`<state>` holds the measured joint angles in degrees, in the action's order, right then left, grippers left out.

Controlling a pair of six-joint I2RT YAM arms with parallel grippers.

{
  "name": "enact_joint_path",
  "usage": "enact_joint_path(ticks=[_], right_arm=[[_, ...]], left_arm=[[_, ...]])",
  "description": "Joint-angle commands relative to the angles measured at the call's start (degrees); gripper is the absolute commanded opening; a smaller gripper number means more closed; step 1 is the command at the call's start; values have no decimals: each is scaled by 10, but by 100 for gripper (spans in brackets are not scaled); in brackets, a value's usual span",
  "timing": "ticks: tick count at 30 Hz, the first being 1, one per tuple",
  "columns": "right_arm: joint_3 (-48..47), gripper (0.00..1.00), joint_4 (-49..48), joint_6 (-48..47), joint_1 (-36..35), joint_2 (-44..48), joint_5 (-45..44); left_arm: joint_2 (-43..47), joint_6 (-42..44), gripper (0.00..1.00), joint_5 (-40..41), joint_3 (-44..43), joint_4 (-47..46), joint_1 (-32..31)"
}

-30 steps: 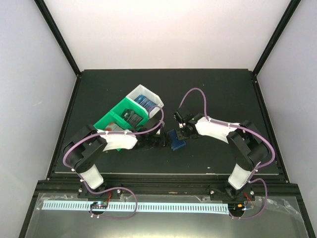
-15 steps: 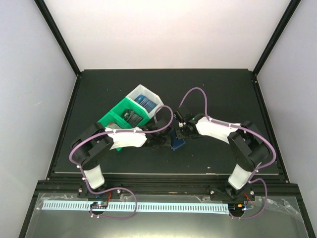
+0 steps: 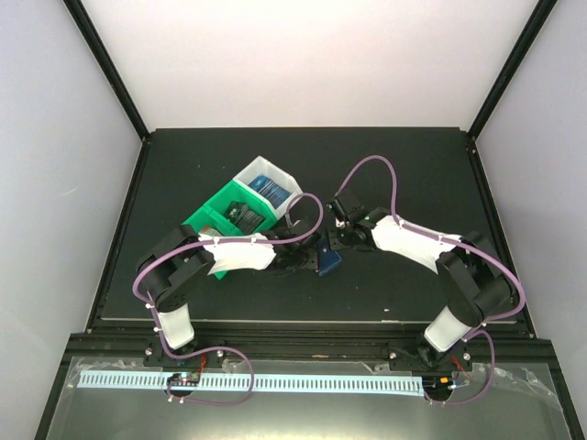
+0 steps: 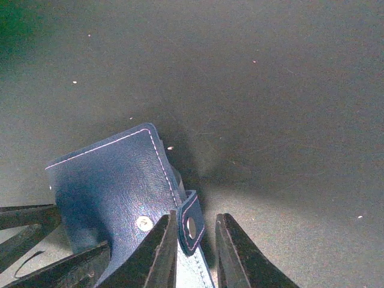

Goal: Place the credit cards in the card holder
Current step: Close the card holder at the center of the board.

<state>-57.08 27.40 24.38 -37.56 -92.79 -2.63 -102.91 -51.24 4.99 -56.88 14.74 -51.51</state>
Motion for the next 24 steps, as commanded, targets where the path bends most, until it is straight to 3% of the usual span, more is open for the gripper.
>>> enact_joint_path(ticks=[1, 12, 20, 24], right_arm=[[0, 21, -13, 2, 2, -12, 18], [0, 1, -16, -1, 3, -20, 32], [21, 1, -55, -4, 3, -22, 126], [20, 1, -55, -5, 4, -35, 130]], left_arm=[[-35, -4, 49, 23, 19, 63, 4], [-32, -4, 48, 18, 23, 55, 7], [-23, -9, 45, 4, 32, 34, 14], [-20, -12, 44, -6, 39, 23, 20]])
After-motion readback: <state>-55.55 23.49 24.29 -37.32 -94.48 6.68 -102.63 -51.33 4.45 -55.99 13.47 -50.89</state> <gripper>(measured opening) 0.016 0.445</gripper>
